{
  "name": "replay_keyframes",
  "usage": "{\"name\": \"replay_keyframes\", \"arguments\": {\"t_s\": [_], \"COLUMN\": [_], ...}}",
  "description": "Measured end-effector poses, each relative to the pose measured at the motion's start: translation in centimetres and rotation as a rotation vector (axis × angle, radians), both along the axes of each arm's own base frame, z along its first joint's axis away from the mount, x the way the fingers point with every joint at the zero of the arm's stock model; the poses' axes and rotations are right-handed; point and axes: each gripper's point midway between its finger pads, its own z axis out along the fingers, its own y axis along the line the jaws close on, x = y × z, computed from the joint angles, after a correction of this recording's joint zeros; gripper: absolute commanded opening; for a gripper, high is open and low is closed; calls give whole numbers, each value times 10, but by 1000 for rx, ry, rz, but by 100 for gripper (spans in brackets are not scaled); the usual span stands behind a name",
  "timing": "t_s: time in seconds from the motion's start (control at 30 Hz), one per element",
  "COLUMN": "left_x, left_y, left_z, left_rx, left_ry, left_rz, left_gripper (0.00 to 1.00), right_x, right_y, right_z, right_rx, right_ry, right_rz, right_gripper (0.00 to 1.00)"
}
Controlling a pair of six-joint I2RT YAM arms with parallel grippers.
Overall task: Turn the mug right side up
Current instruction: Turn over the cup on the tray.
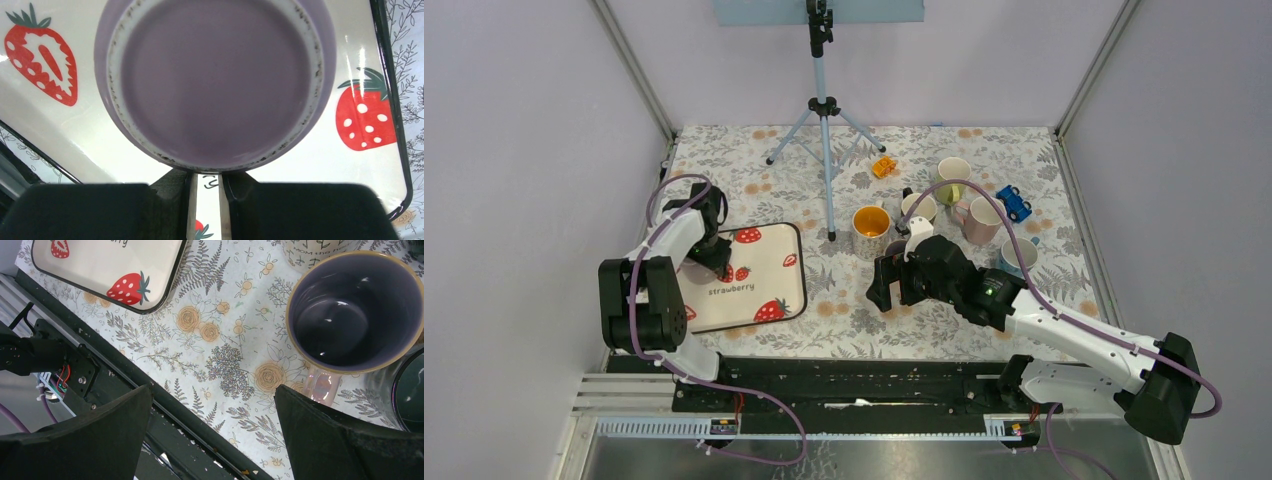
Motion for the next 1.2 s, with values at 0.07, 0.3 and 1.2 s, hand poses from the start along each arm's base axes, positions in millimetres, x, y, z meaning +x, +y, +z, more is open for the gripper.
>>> {"name": "replay_keyframes", "arguments": {"t_s": [0.07,0.3,1.2], "left_x": [0,8,36], "left_y": [0,-6,-120], "left_z": [0,5,137], "left_rx": [0,-28,-326], "left_ry": [0,-40,-539], "left_rz": [-8,-82,-627], "left_gripper": [0,0,0], "right_x": [0,0,41], "right_y": [0,1,21], "right_z": [0,0,57], "right_rx": [0,5,336], "right_ry": [0,2,38], "right_rz": [0,-3,-45], "right_gripper": [100,100,100]}}
